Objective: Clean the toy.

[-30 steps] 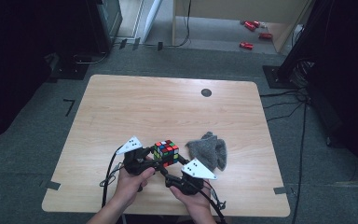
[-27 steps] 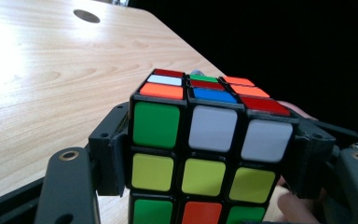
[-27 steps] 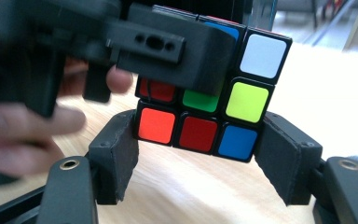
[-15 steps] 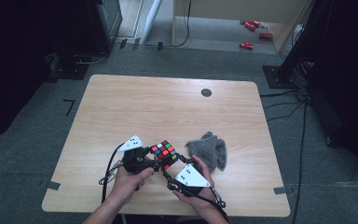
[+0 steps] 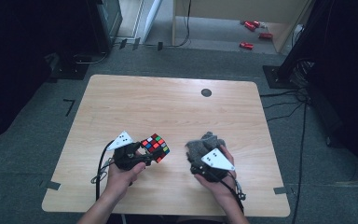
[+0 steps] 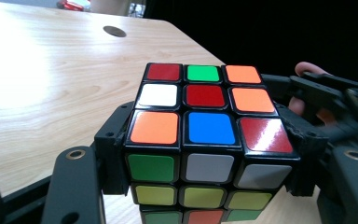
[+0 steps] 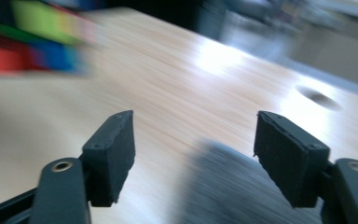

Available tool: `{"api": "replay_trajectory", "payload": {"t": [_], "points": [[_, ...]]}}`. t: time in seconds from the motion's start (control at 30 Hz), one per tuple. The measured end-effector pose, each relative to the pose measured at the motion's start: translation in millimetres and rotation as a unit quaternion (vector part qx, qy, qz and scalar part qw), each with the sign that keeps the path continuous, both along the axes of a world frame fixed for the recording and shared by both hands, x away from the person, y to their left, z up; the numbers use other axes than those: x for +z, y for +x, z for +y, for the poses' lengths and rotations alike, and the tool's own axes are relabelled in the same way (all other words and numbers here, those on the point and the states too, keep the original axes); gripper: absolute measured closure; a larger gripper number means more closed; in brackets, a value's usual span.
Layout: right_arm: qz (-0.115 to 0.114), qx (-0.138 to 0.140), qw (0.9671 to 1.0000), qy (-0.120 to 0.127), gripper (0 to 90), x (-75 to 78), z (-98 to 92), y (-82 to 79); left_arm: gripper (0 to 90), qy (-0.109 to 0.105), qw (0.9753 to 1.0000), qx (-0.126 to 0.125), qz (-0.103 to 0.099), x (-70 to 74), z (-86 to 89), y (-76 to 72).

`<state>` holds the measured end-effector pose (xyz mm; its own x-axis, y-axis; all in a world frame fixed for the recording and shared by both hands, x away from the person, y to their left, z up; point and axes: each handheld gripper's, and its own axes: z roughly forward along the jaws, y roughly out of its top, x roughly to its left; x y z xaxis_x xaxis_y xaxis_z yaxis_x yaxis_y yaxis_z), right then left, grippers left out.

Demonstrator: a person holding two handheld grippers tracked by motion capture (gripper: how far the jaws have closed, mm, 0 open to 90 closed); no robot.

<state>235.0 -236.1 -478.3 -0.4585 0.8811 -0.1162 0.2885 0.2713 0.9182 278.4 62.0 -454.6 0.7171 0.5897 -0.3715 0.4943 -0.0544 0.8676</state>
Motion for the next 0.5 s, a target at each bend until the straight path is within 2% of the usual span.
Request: {"api": "replay_trajectory", "payload": {"t": [0.03,0.07,0.13,0.17,0.23,0.27,0.33,0.47,0.5], "points": [[0.01,-0.015,0.9998,-0.009,31.6,-3.0,-5.6,3.6,33.9,0.004,1.0,0.001,-0.003,0.1,0.4,0.2],[0.033,-0.038,0.9986,-0.019,32.4,-8.7,-14.5,8.9,33.9,0.006,1.0,0.001,-0.005,0.0,0.6,0.2],[0.076,-0.061,0.995,-0.02,34.1,-19.6,-26.5,16.3,33.9,0.016,0.9998,0.003,-0.013,0.0,0.9,0.0],[0.103,-0.076,0.9916,-0.018,35.1,-26.5,-31.8,19.9,33.9,0.02,0.9997,0.004,-0.016,0.1,0.6,-0.3],[0.134,-0.079,0.9878,-0.004,35.9,-33.6,-36.2,23.5,33.9,0.033,0.999,0.004,-0.031,0.3,-0.1,-1.7],[0.151,-0.077,0.9855,0.013,36.2,-37.7,-38.8,25.5,33.9,0.04,0.9984,0.002,-0.04,0.7,-0.5,-2.6],[0.165,-0.081,0.9824,0.035,38.0,-40.2,-40.3,27.0,33.9,0.052,0.9971,-0.001,-0.056,1.7,-2.4,-4.7],[0.183,-0.071,0.9786,0.06,55.2,-41.4,-40.9,26.7,33.9,0.074,0.9937,-0.013,-0.083,2.7,-6.1,-8.8],[0.186,-0.07,0.9777,0.066,59.1,-40.8,-40.9,26.4,33.9,0.084,0.9922,-0.014,-0.091,2.5,-7.5,-10.0]]}}
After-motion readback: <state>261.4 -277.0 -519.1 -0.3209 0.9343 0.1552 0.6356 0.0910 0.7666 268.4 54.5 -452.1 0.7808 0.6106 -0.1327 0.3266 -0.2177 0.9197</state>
